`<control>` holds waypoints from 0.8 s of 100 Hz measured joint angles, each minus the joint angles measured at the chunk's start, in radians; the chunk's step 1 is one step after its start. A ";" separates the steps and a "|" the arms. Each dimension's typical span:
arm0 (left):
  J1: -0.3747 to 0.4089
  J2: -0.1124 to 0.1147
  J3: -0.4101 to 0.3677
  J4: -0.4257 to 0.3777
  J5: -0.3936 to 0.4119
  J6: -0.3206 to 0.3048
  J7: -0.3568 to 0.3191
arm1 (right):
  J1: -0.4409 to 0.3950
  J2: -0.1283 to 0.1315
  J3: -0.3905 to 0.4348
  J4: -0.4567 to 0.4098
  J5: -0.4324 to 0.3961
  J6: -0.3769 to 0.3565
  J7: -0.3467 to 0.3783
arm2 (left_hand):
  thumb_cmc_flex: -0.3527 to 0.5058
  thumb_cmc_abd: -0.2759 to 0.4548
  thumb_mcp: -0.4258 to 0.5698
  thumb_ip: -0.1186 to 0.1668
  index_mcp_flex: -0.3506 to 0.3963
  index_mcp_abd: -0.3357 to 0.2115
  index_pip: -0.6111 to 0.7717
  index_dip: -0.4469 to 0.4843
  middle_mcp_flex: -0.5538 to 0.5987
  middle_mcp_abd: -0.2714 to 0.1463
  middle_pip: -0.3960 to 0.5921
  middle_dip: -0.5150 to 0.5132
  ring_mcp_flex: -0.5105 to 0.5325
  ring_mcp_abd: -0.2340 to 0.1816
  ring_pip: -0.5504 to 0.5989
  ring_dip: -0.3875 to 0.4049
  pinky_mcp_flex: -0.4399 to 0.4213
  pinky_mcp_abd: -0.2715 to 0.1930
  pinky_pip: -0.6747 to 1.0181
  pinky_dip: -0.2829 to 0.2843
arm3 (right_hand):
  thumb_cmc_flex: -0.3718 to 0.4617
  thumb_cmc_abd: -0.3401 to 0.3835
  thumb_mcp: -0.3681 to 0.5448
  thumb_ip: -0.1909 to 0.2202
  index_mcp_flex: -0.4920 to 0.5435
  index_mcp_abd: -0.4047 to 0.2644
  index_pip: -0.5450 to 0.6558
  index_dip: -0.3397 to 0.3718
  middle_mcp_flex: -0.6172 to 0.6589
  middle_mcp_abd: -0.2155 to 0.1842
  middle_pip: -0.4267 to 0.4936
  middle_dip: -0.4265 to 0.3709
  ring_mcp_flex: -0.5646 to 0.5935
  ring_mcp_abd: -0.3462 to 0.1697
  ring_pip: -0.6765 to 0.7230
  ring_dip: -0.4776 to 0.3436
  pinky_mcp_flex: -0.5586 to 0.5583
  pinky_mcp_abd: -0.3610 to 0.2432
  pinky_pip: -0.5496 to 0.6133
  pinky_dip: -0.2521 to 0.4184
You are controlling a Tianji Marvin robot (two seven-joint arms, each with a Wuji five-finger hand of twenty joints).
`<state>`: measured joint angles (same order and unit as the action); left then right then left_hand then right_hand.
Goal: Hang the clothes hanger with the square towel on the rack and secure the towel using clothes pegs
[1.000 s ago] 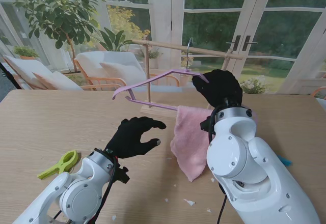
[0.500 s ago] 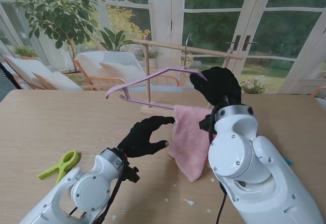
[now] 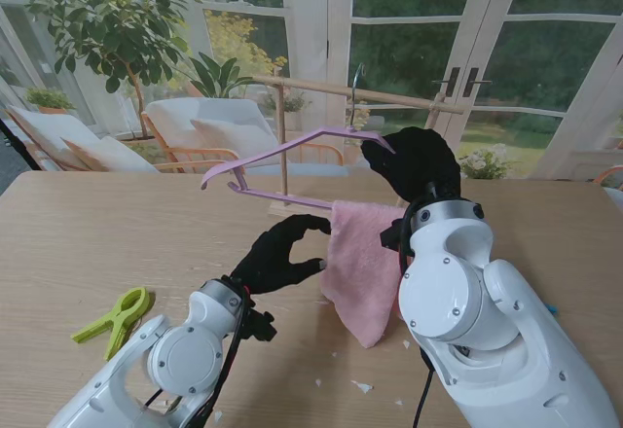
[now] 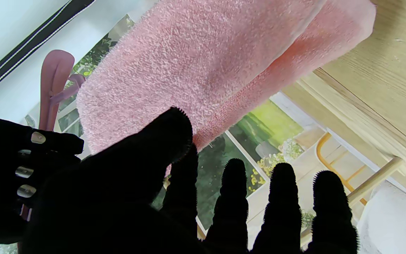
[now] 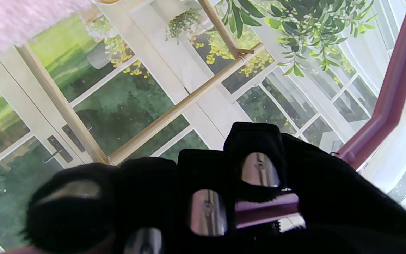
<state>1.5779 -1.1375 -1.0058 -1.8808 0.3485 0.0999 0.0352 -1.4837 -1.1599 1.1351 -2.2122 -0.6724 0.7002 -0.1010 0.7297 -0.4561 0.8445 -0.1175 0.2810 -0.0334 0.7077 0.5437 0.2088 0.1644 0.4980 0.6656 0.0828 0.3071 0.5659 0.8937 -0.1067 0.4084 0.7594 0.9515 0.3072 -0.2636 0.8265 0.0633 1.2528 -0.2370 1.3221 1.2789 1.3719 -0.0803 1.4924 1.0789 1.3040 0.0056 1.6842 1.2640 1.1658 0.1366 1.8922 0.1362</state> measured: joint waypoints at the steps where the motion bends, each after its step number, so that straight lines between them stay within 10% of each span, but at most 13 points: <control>1: -0.001 0.000 0.001 0.000 -0.001 0.003 0.001 | 0.000 0.000 0.000 0.000 0.000 0.000 0.000 | 0.000 0.000 0.000 0.000 0.018 0.009 0.003 0.002 0.000 0.000 0.004 0.000 0.000 0.000 0.000 0.001 0.000 0.000 0.000 0.001 | 0.000 0.000 0.000 0.000 0.000 0.000 0.000 0.000 0.000 0.000 0.000 0.000 0.000 0.000 0.000 0.000 0.000 0.000 0.000 0.000; 42: -0.033 -0.024 0.036 0.001 -0.076 0.055 0.034 | -0.003 0.000 0.001 0.002 0.008 -0.002 0.000 | 0.271 -0.010 -0.230 -0.017 0.484 0.124 0.085 -0.162 0.085 0.000 0.069 -0.002 0.000 0.001 0.039 0.002 0.000 0.000 0.000 0.014 | 0.000 0.000 0.000 0.000 0.000 0.000 0.000 0.000 0.000 0.000 0.000 0.000 0.000 0.000 0.000 0.000 0.000 -0.001 0.000 0.000; 80: 0.019 -0.018 -0.023 -0.062 -0.149 0.038 -0.018 | -0.006 -0.001 0.004 0.004 0.009 0.010 -0.007 | 0.314 0.032 -0.279 -0.017 0.446 0.251 0.110 0.110 0.101 0.010 0.112 0.046 0.000 0.002 0.052 0.002 0.000 0.000 0.000 0.014 | 0.001 0.000 -0.001 0.000 0.000 0.000 0.000 0.000 0.001 0.000 0.000 0.000 0.000 -0.002 0.000 0.000 0.000 -0.003 0.000 0.000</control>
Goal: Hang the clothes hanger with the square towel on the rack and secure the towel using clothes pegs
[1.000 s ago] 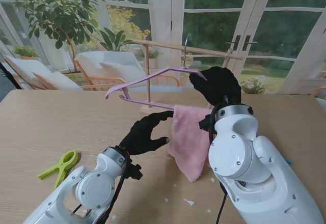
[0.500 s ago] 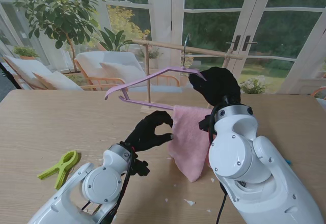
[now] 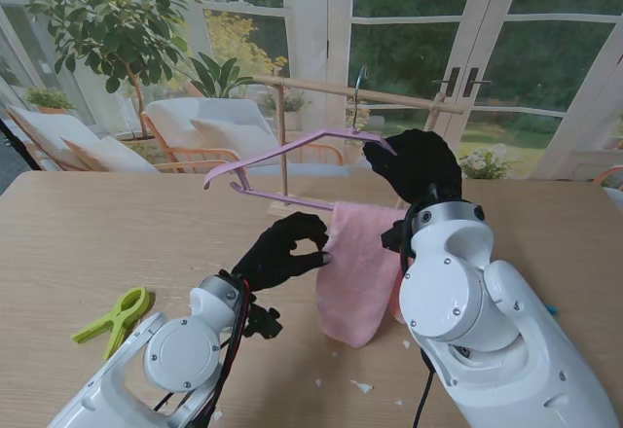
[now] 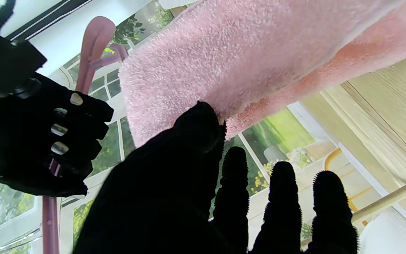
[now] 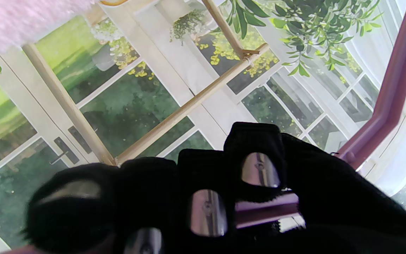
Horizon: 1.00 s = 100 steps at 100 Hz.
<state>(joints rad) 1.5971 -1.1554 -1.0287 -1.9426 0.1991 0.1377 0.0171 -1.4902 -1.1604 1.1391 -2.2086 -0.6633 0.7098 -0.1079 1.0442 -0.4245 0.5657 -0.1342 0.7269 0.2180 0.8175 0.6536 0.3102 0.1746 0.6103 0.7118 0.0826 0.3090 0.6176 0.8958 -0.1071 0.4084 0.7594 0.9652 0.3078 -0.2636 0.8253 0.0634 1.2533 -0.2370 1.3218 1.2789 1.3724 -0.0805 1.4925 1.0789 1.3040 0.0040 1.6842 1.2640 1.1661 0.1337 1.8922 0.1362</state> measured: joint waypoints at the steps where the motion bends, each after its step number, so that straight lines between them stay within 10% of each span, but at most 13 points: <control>1: 0.000 0.001 -0.001 -0.001 0.000 0.000 -0.001 | 0.000 0.000 0.000 0.000 0.000 0.000 0.000 | 0.000 0.000 0.000 0.000 0.000 0.001 0.000 0.001 0.000 0.000 0.001 0.001 0.000 0.000 0.000 0.000 0.000 0.000 0.000 0.000 | 0.000 0.000 0.000 0.000 0.000 0.000 0.000 0.000 0.000 0.000 0.000 0.000 0.000 0.000 0.000 0.000 0.000 0.000 0.000 0.000; 36: 0.007 0.009 -0.013 -0.019 -0.030 0.003 -0.025 | -0.001 0.000 0.005 0.004 -0.001 -0.002 0.001 | 0.046 0.000 -0.015 -0.013 0.001 0.039 0.000 -0.049 0.094 0.037 0.013 0.197 0.004 0.017 0.040 0.012 0.000 0.001 0.000 0.000 | 0.000 0.000 -0.001 0.000 0.001 0.000 0.000 0.000 0.000 0.000 0.000 0.000 0.000 0.000 0.000 0.000 0.000 -0.001 0.000 0.000; 48: 0.034 0.009 -0.037 -0.049 -0.040 0.009 -0.032 | -0.007 0.000 0.015 0.008 -0.014 -0.002 -0.001 | 0.049 0.003 -0.038 -0.013 0.001 0.039 0.000 -0.014 0.322 0.066 -0.038 0.336 0.143 0.093 0.112 0.055 0.016 0.049 0.140 0.000 | 0.000 0.000 -0.001 0.000 0.001 0.000 0.000 0.000 0.000 0.000 0.000 0.000 0.000 -0.001 0.000 0.000 0.000 -0.001 0.000 0.000; 67: 0.071 0.013 -0.072 -0.108 -0.065 0.018 -0.044 | -0.013 0.000 0.022 0.025 -0.028 0.005 -0.009 | 0.081 0.036 -0.111 -0.013 -0.025 0.035 -0.001 0.043 0.649 0.152 0.012 0.163 0.496 0.224 0.228 0.049 0.227 0.213 0.380 -0.056 | 0.000 0.000 -0.001 0.000 0.001 0.000 0.000 0.000 0.000 0.000 0.000 0.000 0.000 -0.001 0.000 0.000 0.001 -0.001 0.000 0.000; 100: 0.079 0.017 -0.099 -0.188 -0.099 0.054 -0.058 | -0.040 0.000 0.046 0.036 -0.002 0.001 -0.012 | 0.108 0.051 -0.145 -0.011 -0.041 0.049 0.002 0.046 0.743 0.159 0.319 0.119 0.712 0.228 0.461 0.097 0.473 0.277 0.505 0.061 | 0.000 0.000 -0.002 0.000 0.001 0.000 0.000 0.000 0.000 0.000 0.000 0.000 0.000 -0.002 0.001 0.000 0.001 -0.002 0.000 0.000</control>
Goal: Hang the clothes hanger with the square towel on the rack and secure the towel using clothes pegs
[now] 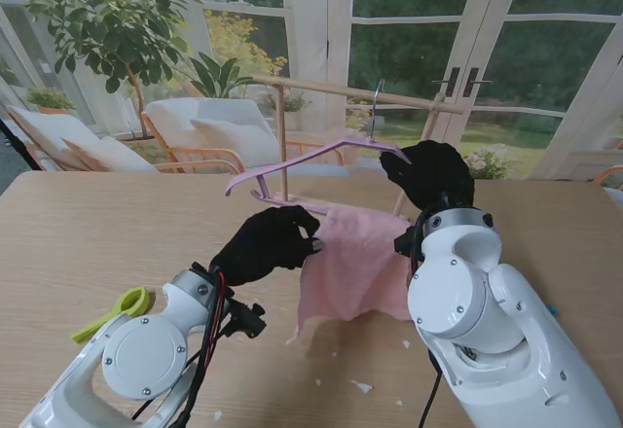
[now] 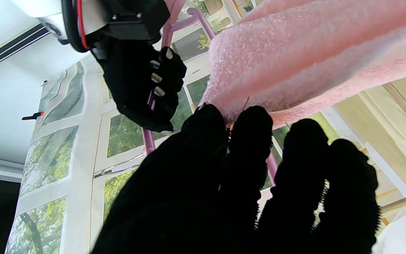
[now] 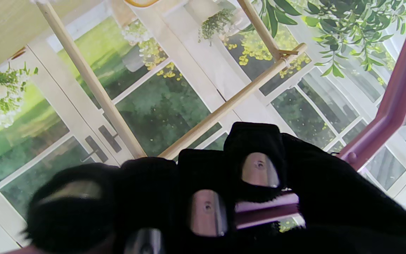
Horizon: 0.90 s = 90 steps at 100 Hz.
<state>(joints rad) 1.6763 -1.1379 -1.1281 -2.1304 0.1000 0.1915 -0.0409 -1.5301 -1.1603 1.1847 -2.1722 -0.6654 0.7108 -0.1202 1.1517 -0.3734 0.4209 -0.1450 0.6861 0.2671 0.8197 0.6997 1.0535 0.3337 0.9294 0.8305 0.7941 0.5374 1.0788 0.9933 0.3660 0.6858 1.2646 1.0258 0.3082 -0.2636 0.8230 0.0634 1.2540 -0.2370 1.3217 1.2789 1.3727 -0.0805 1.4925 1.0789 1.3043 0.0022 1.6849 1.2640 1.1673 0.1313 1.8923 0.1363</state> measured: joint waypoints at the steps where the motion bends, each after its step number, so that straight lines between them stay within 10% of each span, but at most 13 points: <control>1: -0.001 0.000 0.000 -0.001 -0.001 0.002 0.000 | -0.001 0.000 0.001 0.000 0.001 0.000 0.000 | 0.000 0.000 -0.001 0.000 0.000 0.000 0.000 0.000 0.000 0.000 0.003 0.004 0.001 -0.001 0.005 0.002 0.002 0.000 0.000 0.002 | 0.000 0.000 0.000 0.000 0.000 0.000 0.000 0.000 0.000 0.000 0.000 0.000 0.000 0.000 0.000 0.000 0.000 0.000 0.000 0.000; 32: -0.088 -0.009 0.006 -0.032 -0.070 0.091 0.004 | -0.024 0.004 0.017 0.002 0.024 -0.012 0.026 | 0.022 0.002 -0.026 0.001 -0.001 0.001 0.001 -0.003 0.002 0.000 0.065 0.048 0.019 -0.008 0.059 0.037 0.032 0.000 0.022 0.053 | 0.000 0.000 0.000 0.000 0.000 0.000 -0.001 0.000 0.000 0.000 0.000 0.000 0.000 0.000 0.001 0.000 0.000 0.000 0.000 0.000; 90: -0.121 -0.027 -0.083 -0.015 -0.025 0.034 0.045 | -0.073 0.011 0.069 -0.057 0.134 -0.015 0.072 | 0.032 0.009 -0.049 0.001 -0.001 0.001 0.004 0.002 0.002 0.000 0.070 0.050 0.019 -0.015 0.059 0.048 0.033 0.000 0.024 0.064 | 0.007 0.000 -0.001 0.000 0.002 0.000 -0.001 0.000 0.000 0.000 0.000 0.000 0.000 0.000 0.001 0.000 0.000 -0.001 0.000 0.000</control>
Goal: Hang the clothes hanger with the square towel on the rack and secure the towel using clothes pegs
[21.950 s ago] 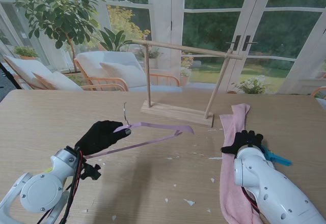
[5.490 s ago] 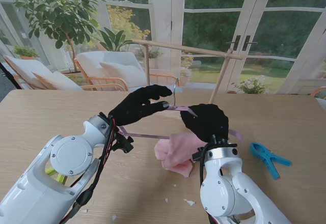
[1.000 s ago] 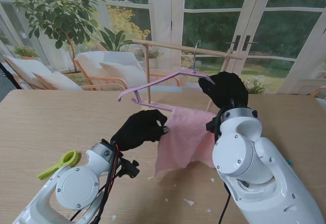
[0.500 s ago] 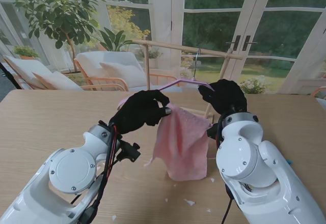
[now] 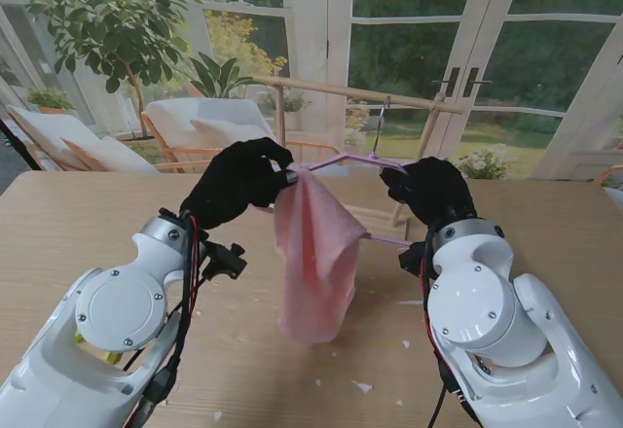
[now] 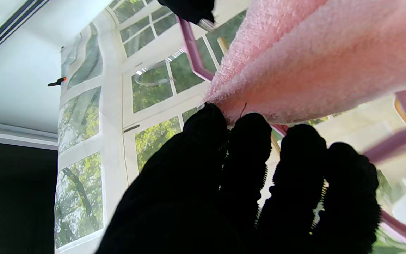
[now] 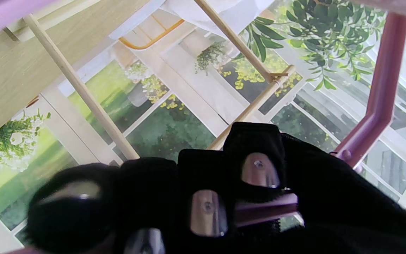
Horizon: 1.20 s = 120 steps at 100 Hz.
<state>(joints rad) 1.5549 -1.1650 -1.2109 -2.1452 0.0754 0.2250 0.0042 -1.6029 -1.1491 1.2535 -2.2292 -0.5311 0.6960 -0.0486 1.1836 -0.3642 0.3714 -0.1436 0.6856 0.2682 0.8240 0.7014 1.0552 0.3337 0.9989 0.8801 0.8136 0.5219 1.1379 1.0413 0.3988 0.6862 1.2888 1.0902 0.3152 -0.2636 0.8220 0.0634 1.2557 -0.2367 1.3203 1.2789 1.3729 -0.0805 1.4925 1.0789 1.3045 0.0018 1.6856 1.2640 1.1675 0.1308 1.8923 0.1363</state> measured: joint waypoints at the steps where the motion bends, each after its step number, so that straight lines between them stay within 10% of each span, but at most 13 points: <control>1: 0.001 0.000 -0.003 0.001 0.002 -0.001 0.000 | -0.001 0.000 0.001 -0.001 0.002 0.000 -0.001 | 0.000 0.000 0.000 0.000 0.000 0.000 0.000 0.000 0.000 0.000 0.000 0.000 0.000 0.000 0.000 0.000 0.000 0.000 0.000 0.000 | 0.000 0.000 0.000 0.000 0.000 0.000 0.000 0.000 0.000 0.000 0.000 0.000 0.000 0.000 0.000 0.000 0.000 0.000 0.000 0.000; 51: 0.077 0.029 -0.069 0.055 0.160 -0.022 -0.062 | 0.002 -0.013 0.025 -0.059 0.027 0.032 -0.040 | 0.002 0.003 0.000 0.001 -0.010 -0.001 0.002 -0.003 -0.005 0.000 -0.018 -0.008 -0.020 0.004 -0.030 0.000 -0.033 0.000 -0.001 -0.001 | 0.010 0.000 -0.009 0.000 0.000 0.003 -0.001 0.000 0.000 0.000 0.000 0.000 0.000 0.000 0.000 0.000 0.000 0.000 0.000 0.000; 68: 0.072 0.045 -0.066 0.091 0.199 -0.026 -0.110 | 0.004 -0.008 0.027 -0.070 -0.009 0.026 -0.018 | -0.063 0.001 0.088 0.014 -0.151 -0.031 -0.068 -0.086 -0.206 0.000 -0.351 0.038 -0.283 0.014 -0.313 -0.090 -0.258 -0.024 -0.075 -0.202 | 0.011 0.000 -0.010 0.000 0.000 0.003 -0.001 0.000 0.000 0.000 0.000 0.000 0.000 0.000 0.000 0.002 0.000 0.000 0.000 0.000; 82: 0.059 0.051 -0.063 0.116 0.195 -0.026 -0.122 | -0.001 -0.001 0.030 -0.070 -0.027 0.010 -0.005 | -0.275 0.001 0.291 0.028 -0.267 -0.011 -0.230 -0.183 -0.503 -0.010 -0.462 -0.242 -0.502 -0.065 -0.539 -0.211 -0.432 -0.120 -0.252 -0.340 | 0.012 0.000 -0.010 0.000 0.000 0.004 -0.001 0.000 0.000 0.000 0.001 0.000 0.000 0.000 0.000 0.002 0.000 0.000 0.000 0.000; 120: 0.056 0.059 -0.122 0.117 0.267 -0.104 -0.186 | -0.021 0.010 0.040 -0.066 -0.087 -0.040 0.035 | -0.409 -0.066 0.409 0.028 -0.368 -0.041 -0.371 -0.312 -0.726 -0.053 -0.596 -0.399 -0.643 -0.150 -0.751 -0.281 -0.508 -0.213 -0.560 -0.308 | 0.005 0.017 -0.013 0.000 0.000 0.005 -0.001 0.000 0.000 0.000 0.001 0.000 0.000 -0.003 -0.010 0.003 0.000 -0.005 0.000 0.000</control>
<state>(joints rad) 1.6108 -1.1055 -1.3328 -2.0284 0.3425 0.1208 -0.1818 -1.6234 -1.1386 1.2930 -2.2949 -0.6178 0.6563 -0.0136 0.7742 -0.4300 0.7800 -0.1156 0.3173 0.2269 0.4527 0.3894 0.3296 0.2810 0.4029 0.4813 0.1709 0.3724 0.3874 0.7599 -0.1087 0.4736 0.7291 0.7824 0.3206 -0.2470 0.8095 0.0635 1.2558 -0.2317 1.3196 1.2789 1.3729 -0.0807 1.4930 1.0786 1.3042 -0.0017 1.6751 1.2670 1.1675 0.1261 1.8925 0.1367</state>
